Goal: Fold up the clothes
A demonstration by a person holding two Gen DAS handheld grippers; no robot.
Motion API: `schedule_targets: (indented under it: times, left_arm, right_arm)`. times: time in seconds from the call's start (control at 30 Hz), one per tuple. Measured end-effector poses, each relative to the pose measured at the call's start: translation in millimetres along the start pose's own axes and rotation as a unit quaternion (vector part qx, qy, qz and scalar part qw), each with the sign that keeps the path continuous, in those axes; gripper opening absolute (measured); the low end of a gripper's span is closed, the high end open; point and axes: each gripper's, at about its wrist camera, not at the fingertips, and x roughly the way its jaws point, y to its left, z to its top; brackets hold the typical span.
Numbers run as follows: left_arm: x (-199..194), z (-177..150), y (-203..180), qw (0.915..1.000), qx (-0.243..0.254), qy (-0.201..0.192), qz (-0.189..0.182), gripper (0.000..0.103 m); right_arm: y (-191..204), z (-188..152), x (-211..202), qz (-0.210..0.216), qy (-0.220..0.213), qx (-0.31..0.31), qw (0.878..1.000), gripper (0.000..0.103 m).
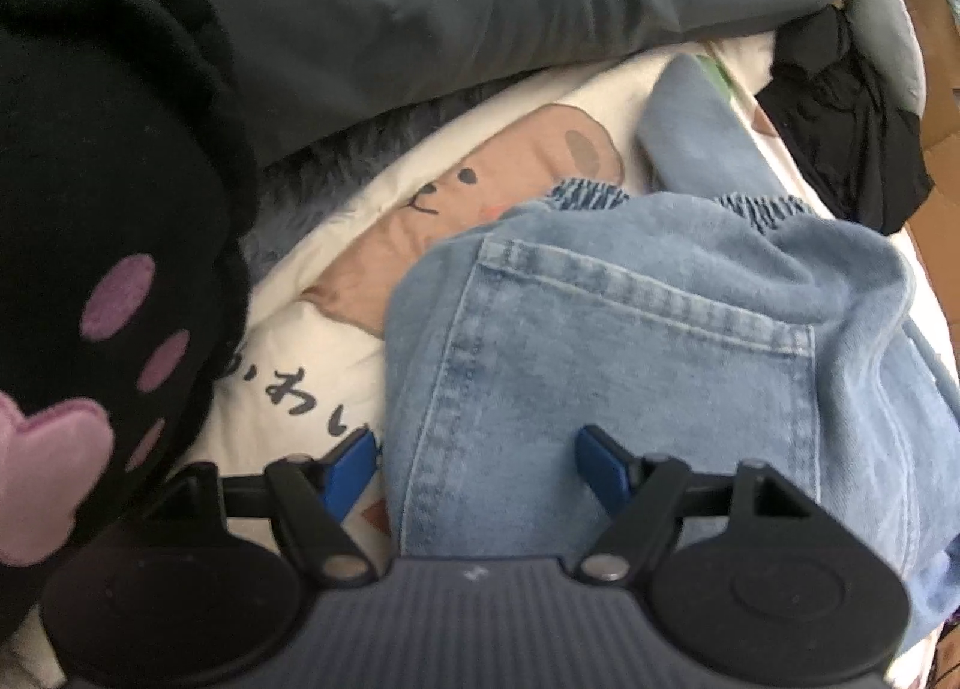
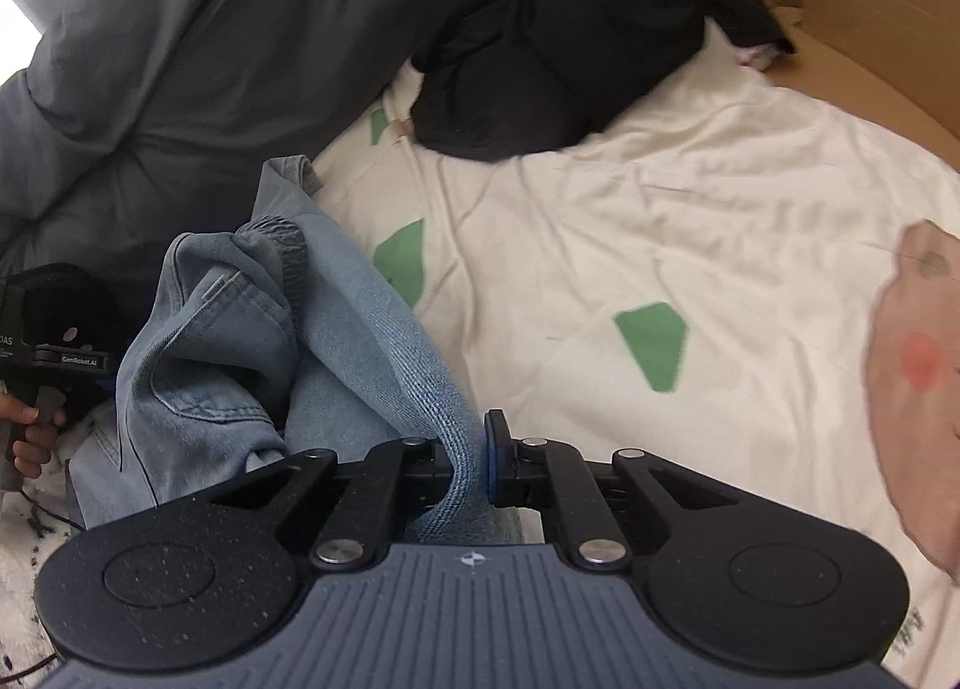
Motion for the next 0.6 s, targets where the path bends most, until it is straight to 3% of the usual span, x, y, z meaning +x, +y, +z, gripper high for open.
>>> schedule_targets:
  times: [0.33,0.4,0.57,0.6]
  left_arm:
    - [23,3,-7,0.9986,0.0,0.012,-0.051,0.076]
    - [25,2,-12,0.9974,0.007,0.017,-0.069,0.065]
    - [15,0,-27,0.9959,0.025,0.019,-0.085,0.016]
    - [11,0,-28,0.9953,0.023,0.016,-0.092,0.015]
  right_arm:
    - [-21,-28,-76,-0.036,-0.014,0.04,0.998,0.005]
    - [-19,-33,-90,-0.042,-0.015,0.039,0.998,0.006]
    - [-21,-44,-115,-0.054,-0.015,0.052,0.997,0.006]
    - [-23,-47,-119,-0.058,-0.014,0.057,0.997,0.006]
